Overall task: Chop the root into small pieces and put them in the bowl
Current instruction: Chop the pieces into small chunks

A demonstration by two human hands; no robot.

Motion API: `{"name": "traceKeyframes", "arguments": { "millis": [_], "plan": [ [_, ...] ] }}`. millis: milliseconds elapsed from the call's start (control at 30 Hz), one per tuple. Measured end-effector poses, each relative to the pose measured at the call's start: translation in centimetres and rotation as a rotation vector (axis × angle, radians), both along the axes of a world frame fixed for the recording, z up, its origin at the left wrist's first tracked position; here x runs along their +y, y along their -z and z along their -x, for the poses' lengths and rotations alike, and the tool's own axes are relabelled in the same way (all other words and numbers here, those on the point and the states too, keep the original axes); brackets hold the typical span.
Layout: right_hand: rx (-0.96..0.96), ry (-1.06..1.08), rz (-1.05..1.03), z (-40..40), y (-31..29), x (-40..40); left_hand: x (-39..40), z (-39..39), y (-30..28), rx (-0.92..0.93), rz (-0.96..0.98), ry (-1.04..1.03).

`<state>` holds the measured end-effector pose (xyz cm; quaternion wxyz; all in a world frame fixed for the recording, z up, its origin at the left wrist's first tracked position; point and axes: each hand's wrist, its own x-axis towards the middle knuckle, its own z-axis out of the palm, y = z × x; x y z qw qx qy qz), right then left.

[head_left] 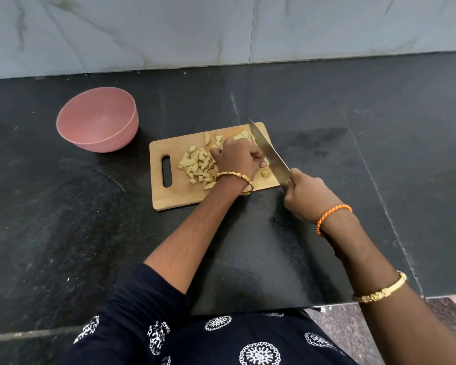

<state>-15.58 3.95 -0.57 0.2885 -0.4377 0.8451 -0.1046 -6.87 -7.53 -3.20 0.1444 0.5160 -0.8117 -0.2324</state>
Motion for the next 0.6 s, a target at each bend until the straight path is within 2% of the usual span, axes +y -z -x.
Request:
{"name": "traceKeyframes", "arguments": {
  "millis": [133, 233, 367, 433, 600],
  "plan": [
    [-0.018, -0.013, -0.076, 0.3, -1.0, 1.0, 0.2, 0.0, 0.2, 0.007, 0.075, -0.063],
    [-0.003, -0.021, -0.077, 0.8, -1.7, 2.4, -0.4, -0.1, -0.1, 0.047, -0.018, -0.066],
    [0.017, 0.015, 0.058, 1.2, -2.0, 2.6, -2.4, -2.2, -1.5, 0.186, -0.118, -0.134],
    [0.008, 0.015, 0.074, 1.1, -1.8, 2.2, -3.3, -3.4, -2.0, 0.144, -0.087, -0.143],
    [-0.029, -0.005, 0.055, 0.2, -1.0, 1.4, -2.9, -3.9, -1.5, -0.113, -0.076, 0.019]
  ]
}}
